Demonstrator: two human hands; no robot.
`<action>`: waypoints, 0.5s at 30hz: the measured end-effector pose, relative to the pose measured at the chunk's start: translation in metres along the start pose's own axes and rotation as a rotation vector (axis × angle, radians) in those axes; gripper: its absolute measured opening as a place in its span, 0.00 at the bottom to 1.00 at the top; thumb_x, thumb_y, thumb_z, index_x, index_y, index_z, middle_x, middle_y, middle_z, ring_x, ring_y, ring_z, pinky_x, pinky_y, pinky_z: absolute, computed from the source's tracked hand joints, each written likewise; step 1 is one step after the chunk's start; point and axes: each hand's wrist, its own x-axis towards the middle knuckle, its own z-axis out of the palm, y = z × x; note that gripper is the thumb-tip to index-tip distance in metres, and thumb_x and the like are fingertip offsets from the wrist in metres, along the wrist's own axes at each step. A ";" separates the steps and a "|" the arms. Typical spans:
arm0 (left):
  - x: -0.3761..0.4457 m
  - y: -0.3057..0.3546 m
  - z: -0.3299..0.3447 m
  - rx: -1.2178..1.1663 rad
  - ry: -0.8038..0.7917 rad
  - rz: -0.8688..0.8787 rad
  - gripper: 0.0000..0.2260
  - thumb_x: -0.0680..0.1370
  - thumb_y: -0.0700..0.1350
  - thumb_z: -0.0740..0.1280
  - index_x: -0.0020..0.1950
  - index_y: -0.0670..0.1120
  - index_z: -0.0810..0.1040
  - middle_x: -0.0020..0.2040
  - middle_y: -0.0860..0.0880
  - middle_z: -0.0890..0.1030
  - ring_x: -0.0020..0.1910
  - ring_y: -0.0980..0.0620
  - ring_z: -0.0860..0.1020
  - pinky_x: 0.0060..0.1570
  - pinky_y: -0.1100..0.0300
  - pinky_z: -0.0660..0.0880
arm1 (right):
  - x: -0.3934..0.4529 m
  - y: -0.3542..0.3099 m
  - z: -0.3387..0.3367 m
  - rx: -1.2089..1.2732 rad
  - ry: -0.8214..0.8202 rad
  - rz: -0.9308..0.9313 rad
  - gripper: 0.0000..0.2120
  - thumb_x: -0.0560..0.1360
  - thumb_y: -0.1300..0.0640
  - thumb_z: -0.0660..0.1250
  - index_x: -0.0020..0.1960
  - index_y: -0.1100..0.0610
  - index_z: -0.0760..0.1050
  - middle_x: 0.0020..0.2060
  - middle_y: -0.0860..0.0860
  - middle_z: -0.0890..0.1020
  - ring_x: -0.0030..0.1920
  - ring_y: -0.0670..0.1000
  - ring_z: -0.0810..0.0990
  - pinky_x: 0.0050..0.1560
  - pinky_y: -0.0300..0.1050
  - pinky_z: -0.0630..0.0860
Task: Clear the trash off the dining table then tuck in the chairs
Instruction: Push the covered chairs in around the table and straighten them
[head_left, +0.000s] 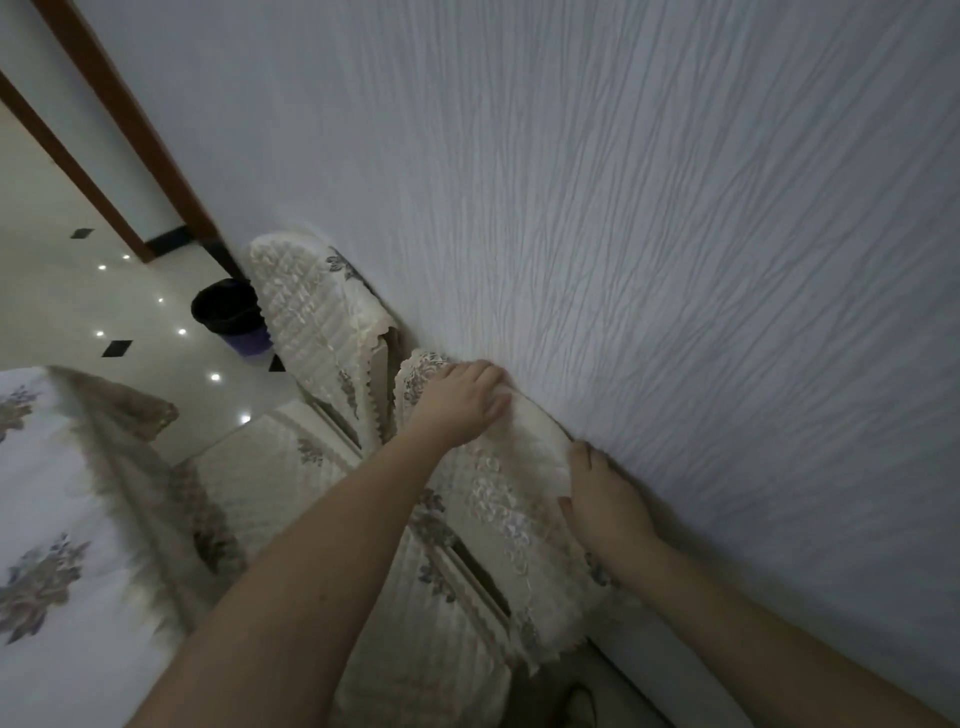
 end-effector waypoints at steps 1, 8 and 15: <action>0.000 -0.002 0.001 -0.025 0.011 0.000 0.18 0.81 0.58 0.54 0.64 0.50 0.70 0.65 0.51 0.74 0.65 0.49 0.71 0.67 0.51 0.63 | 0.001 0.000 0.000 -0.015 -0.001 -0.010 0.32 0.77 0.50 0.64 0.75 0.60 0.55 0.67 0.58 0.68 0.62 0.54 0.74 0.55 0.44 0.74; -0.011 -0.013 0.010 -0.014 0.142 -0.022 0.17 0.79 0.57 0.57 0.59 0.46 0.72 0.56 0.48 0.76 0.58 0.47 0.75 0.58 0.51 0.69 | 0.007 -0.007 0.002 -0.039 -0.025 -0.071 0.31 0.77 0.51 0.66 0.73 0.60 0.56 0.66 0.57 0.68 0.61 0.55 0.73 0.55 0.44 0.72; -0.039 -0.033 0.015 0.026 0.226 -0.086 0.18 0.78 0.56 0.53 0.55 0.46 0.76 0.52 0.47 0.76 0.54 0.46 0.75 0.54 0.49 0.71 | 0.007 -0.032 0.010 0.004 -0.041 -0.131 0.29 0.77 0.52 0.65 0.72 0.58 0.57 0.63 0.56 0.71 0.57 0.56 0.76 0.50 0.46 0.72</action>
